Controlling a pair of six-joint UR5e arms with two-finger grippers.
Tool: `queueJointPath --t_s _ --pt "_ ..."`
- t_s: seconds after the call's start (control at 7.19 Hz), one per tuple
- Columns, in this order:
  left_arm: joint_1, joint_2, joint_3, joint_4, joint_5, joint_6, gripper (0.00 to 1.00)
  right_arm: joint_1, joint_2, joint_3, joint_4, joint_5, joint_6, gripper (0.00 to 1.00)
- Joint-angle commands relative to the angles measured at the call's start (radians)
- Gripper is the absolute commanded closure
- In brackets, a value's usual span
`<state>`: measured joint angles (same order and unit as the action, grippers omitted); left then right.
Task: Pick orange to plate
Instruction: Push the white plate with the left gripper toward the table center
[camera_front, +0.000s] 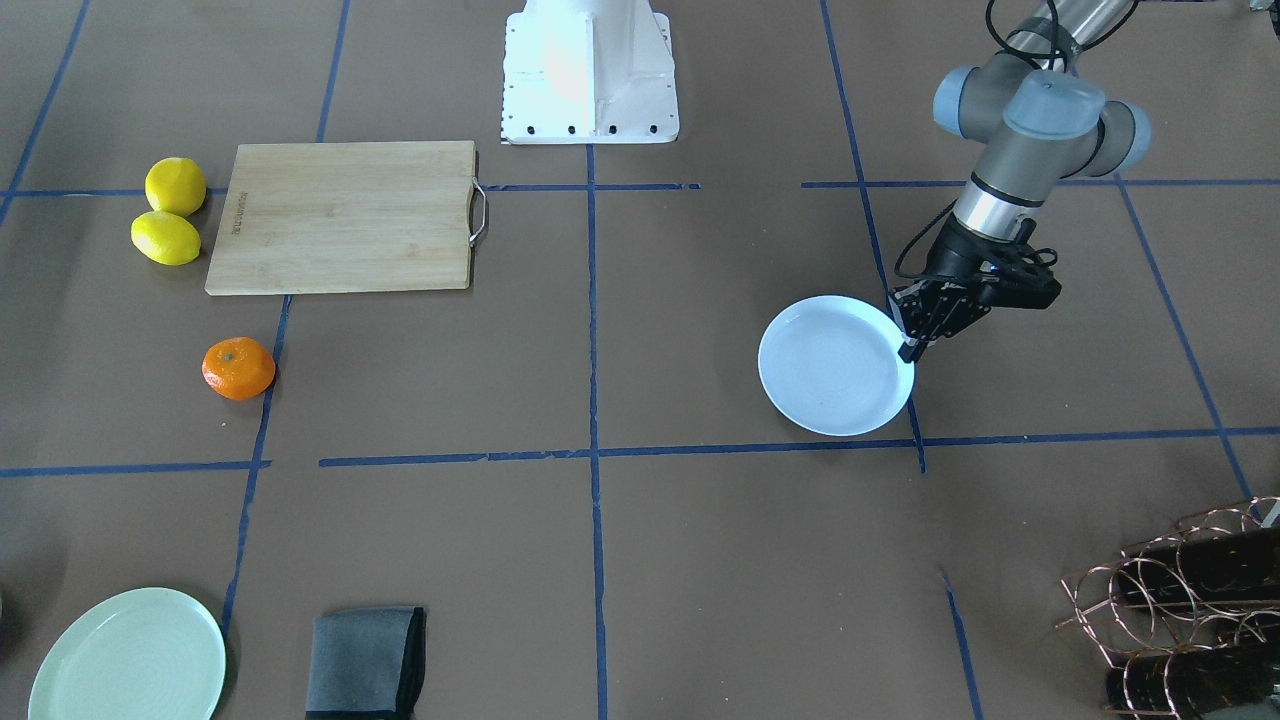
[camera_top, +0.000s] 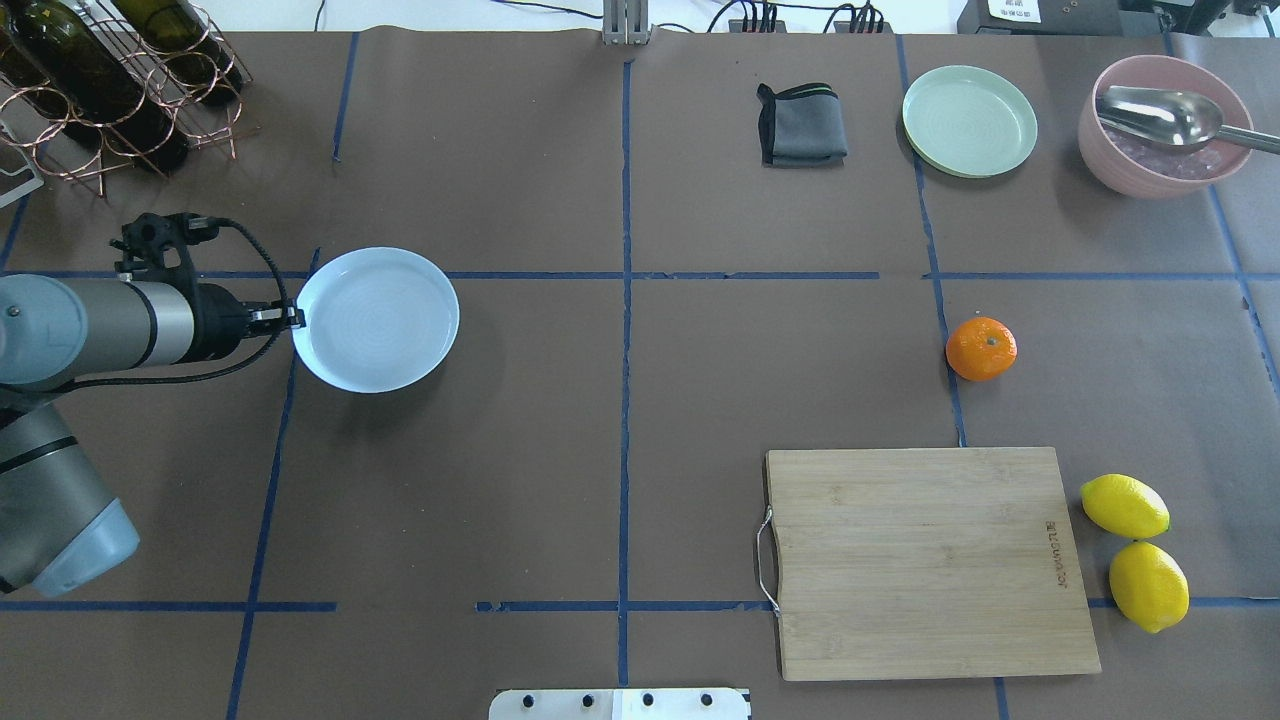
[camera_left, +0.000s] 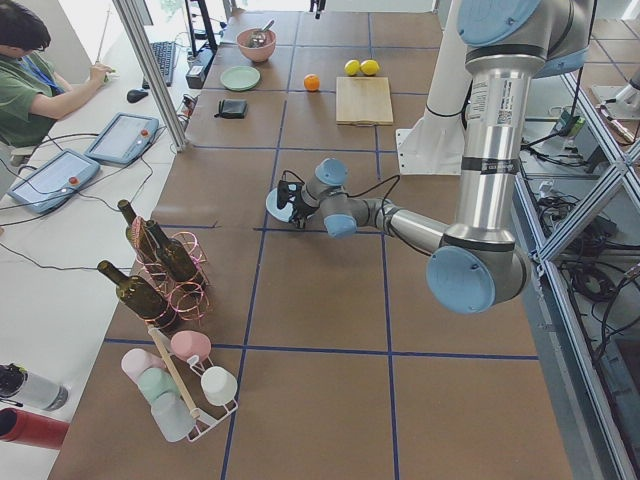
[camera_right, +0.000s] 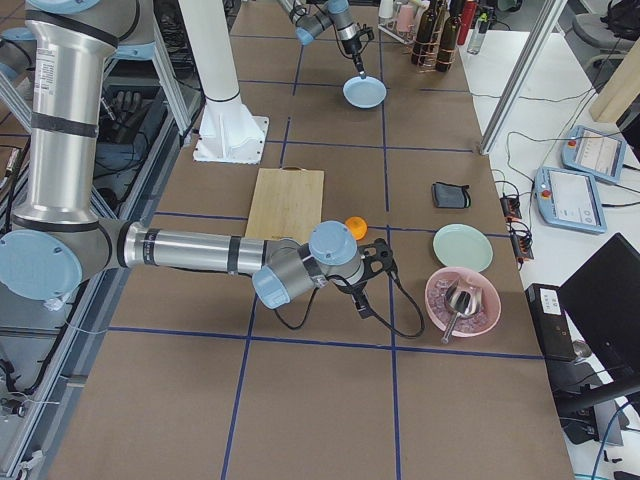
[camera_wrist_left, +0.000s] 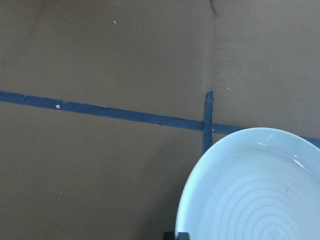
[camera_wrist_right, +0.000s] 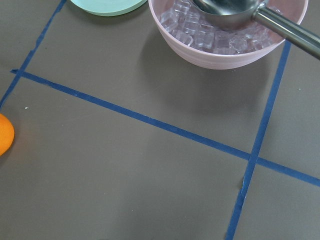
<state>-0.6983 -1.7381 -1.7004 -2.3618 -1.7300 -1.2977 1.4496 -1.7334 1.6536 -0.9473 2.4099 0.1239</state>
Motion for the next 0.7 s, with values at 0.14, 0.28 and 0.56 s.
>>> queueJointPath --t_s 0.14,0.28,0.56 --pt "0.118 -0.31 0.083 0.229 0.026 -0.202 1.0 0.0 0.0 0.0 -0.001 -0.002 0.002 0.0" --pt "0.166 -0.383 0.138 0.242 0.106 -0.222 1.0 0.0 0.0 0.0 -0.001 -0.002 0.002 0.0" --pt "0.215 -0.429 0.171 0.243 0.138 -0.229 1.0 0.0 0.0 0.0 -0.001 -0.002 0.003 0.0"
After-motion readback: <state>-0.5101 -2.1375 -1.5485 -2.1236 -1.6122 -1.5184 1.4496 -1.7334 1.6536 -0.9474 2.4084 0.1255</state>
